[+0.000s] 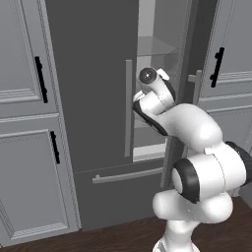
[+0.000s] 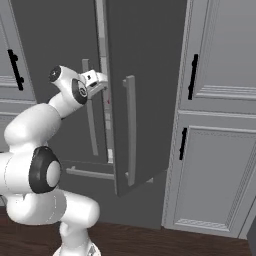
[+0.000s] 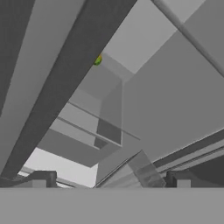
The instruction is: Take the strawberry from the fridge and place it on top of the pancake, located on the dining counter.
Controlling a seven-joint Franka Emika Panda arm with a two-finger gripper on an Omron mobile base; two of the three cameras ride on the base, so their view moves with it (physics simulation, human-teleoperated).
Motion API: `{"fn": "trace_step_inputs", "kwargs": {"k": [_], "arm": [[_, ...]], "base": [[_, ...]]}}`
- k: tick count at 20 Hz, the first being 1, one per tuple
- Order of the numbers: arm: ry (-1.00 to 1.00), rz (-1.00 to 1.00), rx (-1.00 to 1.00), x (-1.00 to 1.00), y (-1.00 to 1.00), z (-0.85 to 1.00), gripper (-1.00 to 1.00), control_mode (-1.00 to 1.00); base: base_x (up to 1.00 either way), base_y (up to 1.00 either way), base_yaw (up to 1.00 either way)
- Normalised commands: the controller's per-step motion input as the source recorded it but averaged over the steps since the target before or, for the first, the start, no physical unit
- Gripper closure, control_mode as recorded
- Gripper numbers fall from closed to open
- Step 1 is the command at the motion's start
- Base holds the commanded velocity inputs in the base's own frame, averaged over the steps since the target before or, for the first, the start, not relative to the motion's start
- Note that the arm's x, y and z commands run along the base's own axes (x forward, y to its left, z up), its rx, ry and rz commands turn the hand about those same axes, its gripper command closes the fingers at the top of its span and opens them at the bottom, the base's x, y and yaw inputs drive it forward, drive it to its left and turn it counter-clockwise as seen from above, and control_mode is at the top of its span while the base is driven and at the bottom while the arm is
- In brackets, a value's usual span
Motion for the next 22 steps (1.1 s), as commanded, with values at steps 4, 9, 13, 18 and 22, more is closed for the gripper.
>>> {"fn": "trace_step_inputs", "kwargs": {"k": [4, 9, 13, 18, 22], "arm": [[0.00, 0.00, -0.02, 0.61, -0.33, -0.15, -1.00, -1.00], [0.02, -0.01, 0.00, 0.17, -0.58, -0.03, -1.00, -1.00], [0.00, -0.04, 0.00, -0.18, -0.72, 0.00, -1.00, -1.00], [-0.06, -0.08, 0.00, -0.74, -0.79, 0.08, -1.00, -1.00], [-0.06, -0.07, 0.00, -0.70, -0.90, 0.18, -1.00, -1.00]], "base": [[0.00, 0.00, 0.00], [0.00, 0.00, 0.00], [0.00, 0.00, 0.00], [0.00, 0.00, 0.00], [0.00, 0.00, 0.00]]}}
